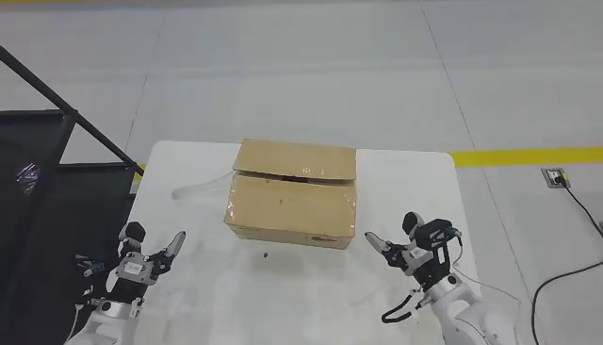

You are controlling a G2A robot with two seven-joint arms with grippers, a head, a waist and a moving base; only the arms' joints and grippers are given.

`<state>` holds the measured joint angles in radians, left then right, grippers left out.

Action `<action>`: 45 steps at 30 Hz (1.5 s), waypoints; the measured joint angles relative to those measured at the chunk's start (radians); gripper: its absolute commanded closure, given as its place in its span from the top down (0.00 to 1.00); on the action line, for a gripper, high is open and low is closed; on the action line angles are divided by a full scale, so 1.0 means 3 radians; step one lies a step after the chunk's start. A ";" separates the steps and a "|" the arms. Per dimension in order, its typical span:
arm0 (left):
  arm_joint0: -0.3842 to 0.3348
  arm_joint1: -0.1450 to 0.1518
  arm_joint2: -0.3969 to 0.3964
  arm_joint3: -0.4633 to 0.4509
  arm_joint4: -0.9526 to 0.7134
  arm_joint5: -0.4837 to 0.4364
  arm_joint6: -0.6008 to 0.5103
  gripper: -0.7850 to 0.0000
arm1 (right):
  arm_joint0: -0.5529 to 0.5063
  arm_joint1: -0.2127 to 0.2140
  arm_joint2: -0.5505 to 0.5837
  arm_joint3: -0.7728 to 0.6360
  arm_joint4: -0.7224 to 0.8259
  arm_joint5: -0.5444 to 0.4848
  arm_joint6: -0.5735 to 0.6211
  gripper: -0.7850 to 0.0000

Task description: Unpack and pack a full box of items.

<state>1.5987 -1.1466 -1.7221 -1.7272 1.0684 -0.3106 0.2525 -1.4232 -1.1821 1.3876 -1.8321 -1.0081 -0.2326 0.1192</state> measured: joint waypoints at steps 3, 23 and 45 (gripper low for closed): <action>-0.0074 -0.0008 0.0036 -0.0011 -0.0088 0.0033 -0.0077 1.00 | 0.0119 0.0003 -0.0089 0.0111 0.0383 -0.0357 0.0316 1.00; -0.0738 0.0001 0.0145 0.0451 -0.0738 -0.0440 -0.0734 1.00 | 0.1819 -0.0042 -0.0333 0.1805 0.3225 -0.0932 0.2025 1.00; -0.0716 0.0000 0.0219 0.0446 -0.0596 -0.0364 -0.0677 1.00 | 0.2052 0.0008 -0.0396 0.1927 0.4811 -0.1408 0.3504 1.00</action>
<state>1.3839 -1.1465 -1.6564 -1.5933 0.8898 -0.4198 0.0493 -0.8074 -1.1796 1.2688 -1.2539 0.4351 -0.6549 1.1704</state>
